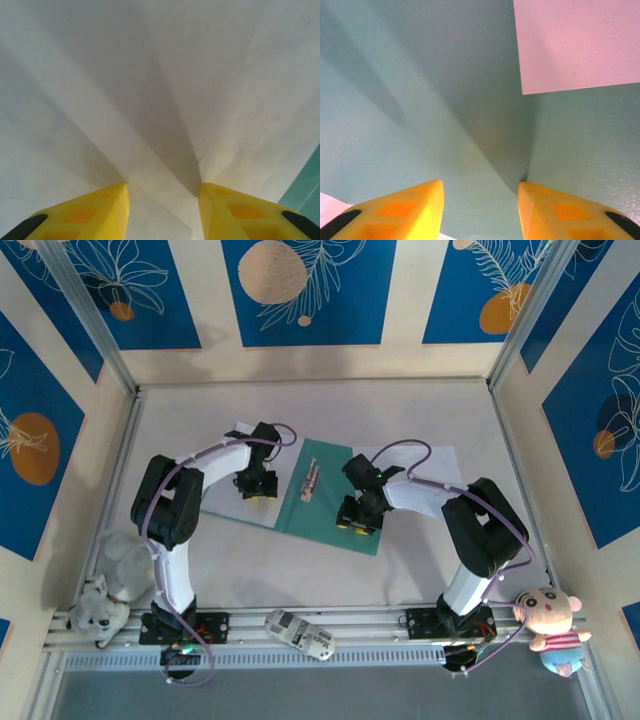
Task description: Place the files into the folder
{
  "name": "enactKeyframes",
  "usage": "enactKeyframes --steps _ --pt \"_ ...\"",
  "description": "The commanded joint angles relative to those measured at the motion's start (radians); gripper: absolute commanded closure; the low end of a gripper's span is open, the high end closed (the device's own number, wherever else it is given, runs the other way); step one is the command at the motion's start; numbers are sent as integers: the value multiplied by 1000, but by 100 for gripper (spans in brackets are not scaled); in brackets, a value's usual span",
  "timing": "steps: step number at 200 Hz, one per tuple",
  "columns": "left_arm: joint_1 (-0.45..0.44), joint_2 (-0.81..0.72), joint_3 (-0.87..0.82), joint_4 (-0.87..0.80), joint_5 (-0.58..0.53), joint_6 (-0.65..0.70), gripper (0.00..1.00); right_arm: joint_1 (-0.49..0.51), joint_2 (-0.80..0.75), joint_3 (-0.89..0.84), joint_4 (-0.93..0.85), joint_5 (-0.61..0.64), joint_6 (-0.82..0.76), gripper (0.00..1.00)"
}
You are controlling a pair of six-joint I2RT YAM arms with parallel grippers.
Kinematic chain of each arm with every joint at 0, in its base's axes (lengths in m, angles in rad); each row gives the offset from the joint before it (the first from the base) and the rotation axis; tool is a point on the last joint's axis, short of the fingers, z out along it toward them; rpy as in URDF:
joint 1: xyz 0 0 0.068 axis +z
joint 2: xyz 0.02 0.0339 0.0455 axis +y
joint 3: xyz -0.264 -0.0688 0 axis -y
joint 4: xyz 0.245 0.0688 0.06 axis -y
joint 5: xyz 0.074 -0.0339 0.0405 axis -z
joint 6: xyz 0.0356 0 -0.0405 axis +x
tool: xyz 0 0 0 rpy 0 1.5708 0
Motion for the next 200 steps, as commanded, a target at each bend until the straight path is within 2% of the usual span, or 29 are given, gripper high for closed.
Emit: enactKeyframes --steps 1,116,166,200 --pt "11 -76 -63 42 30 -37 59 -9 -19 3 -67 32 -19 55" --pt "10 -278 -379 156 172 -194 58 -45 -6 36 -83 28 -62 55" --pt "-4 -365 -507 172 183 -246 58 -56 25 65 -74 6 -82 55" --pt "-10 -381 -510 162 178 -247 58 -70 17 99 -87 -17 -93 55"
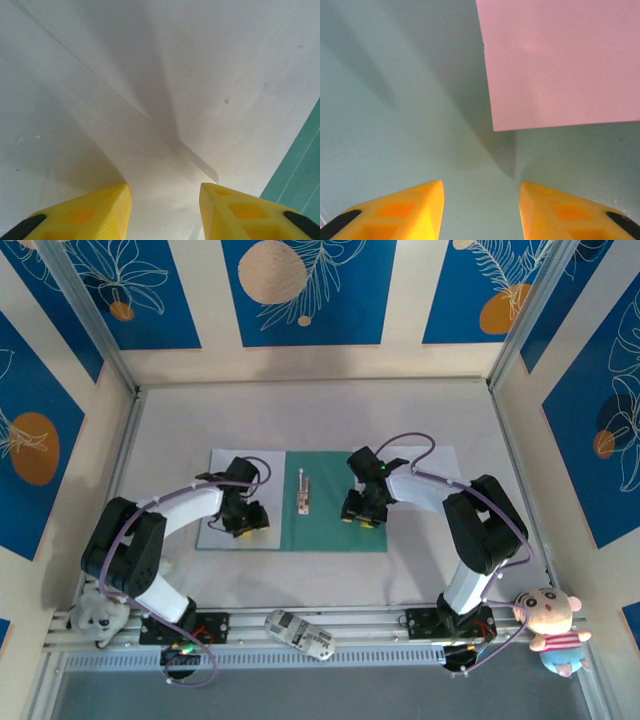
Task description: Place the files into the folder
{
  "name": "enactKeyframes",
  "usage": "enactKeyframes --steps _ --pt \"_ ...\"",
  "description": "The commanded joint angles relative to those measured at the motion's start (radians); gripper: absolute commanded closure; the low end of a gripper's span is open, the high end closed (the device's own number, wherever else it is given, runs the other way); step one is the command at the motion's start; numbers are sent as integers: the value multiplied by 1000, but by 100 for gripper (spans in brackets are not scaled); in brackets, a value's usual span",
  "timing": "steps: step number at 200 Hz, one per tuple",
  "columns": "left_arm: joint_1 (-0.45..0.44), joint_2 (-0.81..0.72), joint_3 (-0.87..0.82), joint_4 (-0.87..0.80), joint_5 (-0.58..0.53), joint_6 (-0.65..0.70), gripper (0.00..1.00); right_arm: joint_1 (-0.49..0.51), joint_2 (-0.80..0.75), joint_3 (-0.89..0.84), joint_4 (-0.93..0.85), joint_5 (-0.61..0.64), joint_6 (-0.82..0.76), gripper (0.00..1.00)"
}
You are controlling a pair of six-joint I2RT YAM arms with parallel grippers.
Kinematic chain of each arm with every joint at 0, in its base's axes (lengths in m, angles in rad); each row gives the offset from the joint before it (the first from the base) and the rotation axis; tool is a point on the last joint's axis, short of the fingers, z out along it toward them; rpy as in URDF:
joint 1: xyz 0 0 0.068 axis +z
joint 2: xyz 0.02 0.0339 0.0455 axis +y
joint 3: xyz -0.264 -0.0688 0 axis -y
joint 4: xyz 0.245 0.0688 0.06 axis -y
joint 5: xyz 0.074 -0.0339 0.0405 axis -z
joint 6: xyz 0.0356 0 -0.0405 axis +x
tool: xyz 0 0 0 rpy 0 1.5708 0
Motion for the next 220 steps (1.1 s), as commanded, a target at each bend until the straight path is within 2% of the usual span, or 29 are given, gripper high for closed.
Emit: enactKeyframes --steps 1,56,94,158,220 --pt "-8 -2 -15 -45 11 -23 58 -12 -2 43 -36 -31 -23 55" --pt "-7 -13 56 -81 7 -18 57 -66 -81 117 -113 -12 -77 55" --pt "-9 -19 77 -96 9 -15 57 -135 -64 152 -116 -5 -103 55" --pt "-13 -35 67 -103 1 -10 57 -255 156 388 -145 2 -135 54" --pt "-14 -31 65 -105 0 -6 57 -257 415 664 -208 -1 -137 54"
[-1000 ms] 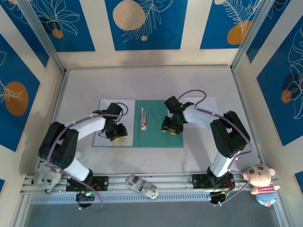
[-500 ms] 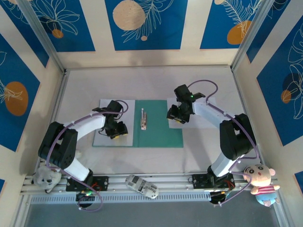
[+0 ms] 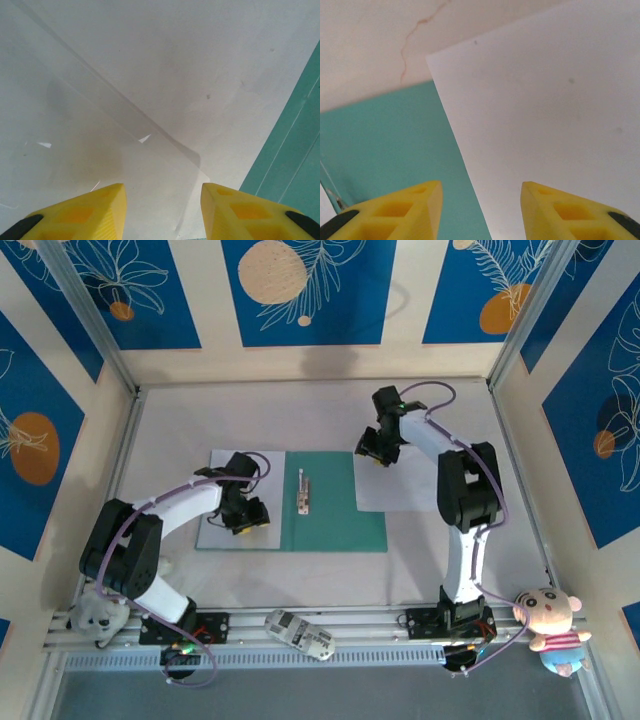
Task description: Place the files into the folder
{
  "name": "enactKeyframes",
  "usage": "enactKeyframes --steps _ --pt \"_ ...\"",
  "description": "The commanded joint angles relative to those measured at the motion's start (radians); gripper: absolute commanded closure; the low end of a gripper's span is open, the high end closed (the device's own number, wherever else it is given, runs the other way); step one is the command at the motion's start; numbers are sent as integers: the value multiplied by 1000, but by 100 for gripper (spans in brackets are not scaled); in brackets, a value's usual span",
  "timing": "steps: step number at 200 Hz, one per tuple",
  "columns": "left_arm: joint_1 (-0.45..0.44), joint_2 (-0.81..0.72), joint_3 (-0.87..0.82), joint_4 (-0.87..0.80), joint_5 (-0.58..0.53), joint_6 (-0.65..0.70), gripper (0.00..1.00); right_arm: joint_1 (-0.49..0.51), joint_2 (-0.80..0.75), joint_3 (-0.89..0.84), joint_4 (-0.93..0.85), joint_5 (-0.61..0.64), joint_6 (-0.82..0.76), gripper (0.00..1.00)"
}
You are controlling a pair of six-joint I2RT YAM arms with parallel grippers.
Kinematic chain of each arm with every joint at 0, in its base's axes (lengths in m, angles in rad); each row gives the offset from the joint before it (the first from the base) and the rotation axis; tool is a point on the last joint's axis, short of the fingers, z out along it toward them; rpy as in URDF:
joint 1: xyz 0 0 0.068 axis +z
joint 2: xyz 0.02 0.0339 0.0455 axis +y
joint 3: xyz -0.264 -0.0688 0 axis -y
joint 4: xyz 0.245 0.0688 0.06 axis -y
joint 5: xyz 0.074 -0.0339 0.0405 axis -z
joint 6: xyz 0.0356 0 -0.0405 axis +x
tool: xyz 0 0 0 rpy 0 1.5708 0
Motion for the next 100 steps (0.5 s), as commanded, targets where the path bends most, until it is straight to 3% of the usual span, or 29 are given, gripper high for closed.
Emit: enactKeyframes --steps 1,51,100 --pt "-7 -20 10 -30 -1 6 57 11 76 80 -64 -16 -12 54" --pt "-7 -8 14 -26 7 11 57 35 159 133 -99 -49 -37 54" --pt "-7 5 13 -12 10 10 56 67 116 38 -92 -80 -102 54"
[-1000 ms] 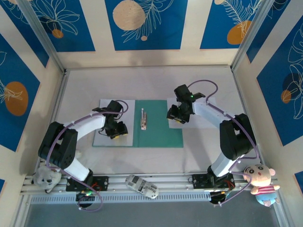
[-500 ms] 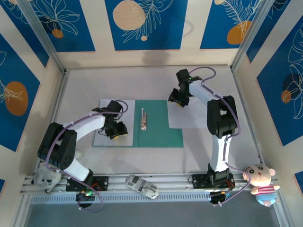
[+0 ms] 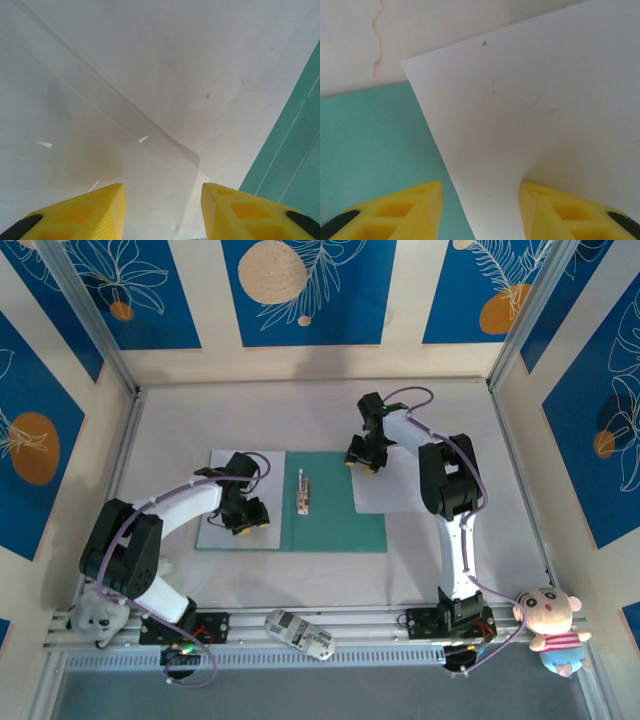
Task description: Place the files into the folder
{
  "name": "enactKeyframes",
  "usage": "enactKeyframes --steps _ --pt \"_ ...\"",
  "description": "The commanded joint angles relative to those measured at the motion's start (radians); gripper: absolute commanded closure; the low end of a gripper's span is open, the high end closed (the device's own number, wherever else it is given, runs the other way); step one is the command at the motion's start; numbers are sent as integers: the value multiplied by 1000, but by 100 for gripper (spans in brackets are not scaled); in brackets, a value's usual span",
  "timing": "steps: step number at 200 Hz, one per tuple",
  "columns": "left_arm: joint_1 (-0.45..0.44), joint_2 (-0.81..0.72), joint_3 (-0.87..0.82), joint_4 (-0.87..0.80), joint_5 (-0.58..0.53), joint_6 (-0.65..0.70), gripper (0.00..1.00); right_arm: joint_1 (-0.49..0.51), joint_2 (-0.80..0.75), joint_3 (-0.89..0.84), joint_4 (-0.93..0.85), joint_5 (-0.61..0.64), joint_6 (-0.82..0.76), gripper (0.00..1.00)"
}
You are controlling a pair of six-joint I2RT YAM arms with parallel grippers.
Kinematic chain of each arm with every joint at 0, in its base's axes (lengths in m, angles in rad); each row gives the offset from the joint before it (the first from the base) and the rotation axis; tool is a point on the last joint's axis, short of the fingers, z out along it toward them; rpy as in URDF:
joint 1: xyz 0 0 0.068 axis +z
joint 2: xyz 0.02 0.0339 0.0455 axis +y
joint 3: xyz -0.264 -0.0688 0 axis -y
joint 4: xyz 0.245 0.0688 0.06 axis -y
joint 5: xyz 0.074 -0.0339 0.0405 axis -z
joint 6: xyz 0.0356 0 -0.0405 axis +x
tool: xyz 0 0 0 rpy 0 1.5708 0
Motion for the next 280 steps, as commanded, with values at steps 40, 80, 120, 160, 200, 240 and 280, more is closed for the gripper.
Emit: enactKeyframes --steps 40,80,120,160,200,240,280 --pt "-7 20 -10 7 3 1 56 41 -123 -187 10 -118 -163 54" --pt "-7 40 -28 37 15 -13 56 77 -202 -292 16 -159 -283 54" --pt "-6 38 -28 38 20 -17 56 118 -292 -365 32 -172 -365 54" --pt "-6 -1 -11 -1 -3 -3 56 170 -335 -397 31 -221 -424 54" --pt "-18 -39 -23 -30 13 9 55 198 -366 -445 53 -249 -402 54" --pt "-63 -40 -65 -2 20 -20 55 188 -423 -449 65 -138 -291 53" --pt "-94 -16 -109 74 48 -77 55 149 -331 -346 12 51 -81 52"
